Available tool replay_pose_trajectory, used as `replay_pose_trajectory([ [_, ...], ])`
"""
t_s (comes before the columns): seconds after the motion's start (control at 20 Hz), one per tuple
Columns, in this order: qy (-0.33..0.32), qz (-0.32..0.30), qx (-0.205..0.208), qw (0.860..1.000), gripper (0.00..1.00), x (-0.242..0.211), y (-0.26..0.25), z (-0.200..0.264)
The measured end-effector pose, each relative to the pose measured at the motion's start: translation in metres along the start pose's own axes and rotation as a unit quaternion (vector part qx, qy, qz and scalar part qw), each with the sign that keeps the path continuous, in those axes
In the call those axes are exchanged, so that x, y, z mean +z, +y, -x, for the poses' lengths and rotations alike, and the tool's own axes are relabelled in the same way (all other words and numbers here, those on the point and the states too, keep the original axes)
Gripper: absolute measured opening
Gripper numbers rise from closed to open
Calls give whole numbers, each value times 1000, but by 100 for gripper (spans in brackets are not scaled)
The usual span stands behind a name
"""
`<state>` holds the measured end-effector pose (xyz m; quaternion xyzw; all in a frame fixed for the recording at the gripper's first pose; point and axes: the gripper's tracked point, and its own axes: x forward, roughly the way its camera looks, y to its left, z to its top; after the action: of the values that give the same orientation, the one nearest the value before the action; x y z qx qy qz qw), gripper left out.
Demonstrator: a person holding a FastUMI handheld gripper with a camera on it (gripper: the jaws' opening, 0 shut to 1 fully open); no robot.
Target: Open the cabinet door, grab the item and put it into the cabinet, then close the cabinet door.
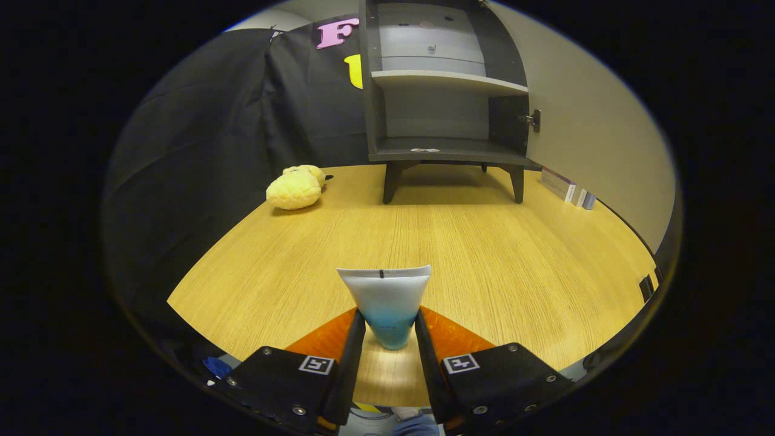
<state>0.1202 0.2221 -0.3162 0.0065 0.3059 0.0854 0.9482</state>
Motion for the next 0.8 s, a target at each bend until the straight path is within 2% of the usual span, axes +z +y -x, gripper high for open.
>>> replay_pose_trajectory([
  [0.4,-36,-12,0,999,51,69,-13,20],
  [0.8,-99,7,-5,995,51,176,-30,43],
])
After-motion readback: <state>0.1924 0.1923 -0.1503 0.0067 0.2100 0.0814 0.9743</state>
